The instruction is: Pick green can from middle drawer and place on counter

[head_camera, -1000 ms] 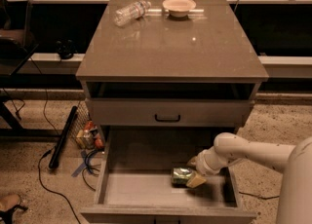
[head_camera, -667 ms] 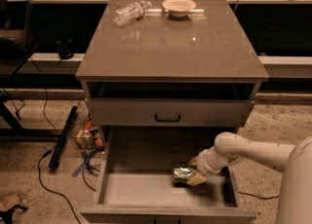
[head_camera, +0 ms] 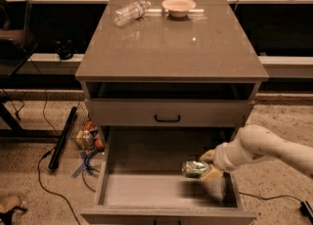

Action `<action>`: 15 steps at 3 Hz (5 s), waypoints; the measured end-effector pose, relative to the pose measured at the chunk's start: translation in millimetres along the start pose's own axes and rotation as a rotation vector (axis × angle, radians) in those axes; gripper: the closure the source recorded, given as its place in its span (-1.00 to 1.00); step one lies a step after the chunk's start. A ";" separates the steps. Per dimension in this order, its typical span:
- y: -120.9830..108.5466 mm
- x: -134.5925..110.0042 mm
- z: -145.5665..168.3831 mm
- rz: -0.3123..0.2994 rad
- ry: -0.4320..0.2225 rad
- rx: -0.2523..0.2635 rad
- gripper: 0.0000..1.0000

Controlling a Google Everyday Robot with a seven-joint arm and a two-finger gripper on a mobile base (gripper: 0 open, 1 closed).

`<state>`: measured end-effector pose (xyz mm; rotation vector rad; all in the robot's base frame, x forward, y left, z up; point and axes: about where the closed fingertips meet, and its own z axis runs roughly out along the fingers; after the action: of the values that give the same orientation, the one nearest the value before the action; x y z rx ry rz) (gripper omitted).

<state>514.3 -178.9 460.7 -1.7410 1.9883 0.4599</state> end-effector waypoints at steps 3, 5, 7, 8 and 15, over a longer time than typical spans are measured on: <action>-17.9 -48.9 -216.3 -0.090 -0.120 0.074 1.00; -21.9 -46.9 -245.7 -0.090 -0.152 0.104 1.00; -45.7 -48.3 -382.7 -0.036 -0.200 0.212 1.00; -84.3 -70.4 -425.5 0.016 -0.260 0.280 1.00; -225.0 -197.0 -363.2 0.336 -0.161 0.297 0.46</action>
Offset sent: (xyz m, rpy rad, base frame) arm -0.0003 -0.1234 0.3303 0.1202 -0.2176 0.0434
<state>713.3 -238.9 882.8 -1.1627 2.1123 0.3750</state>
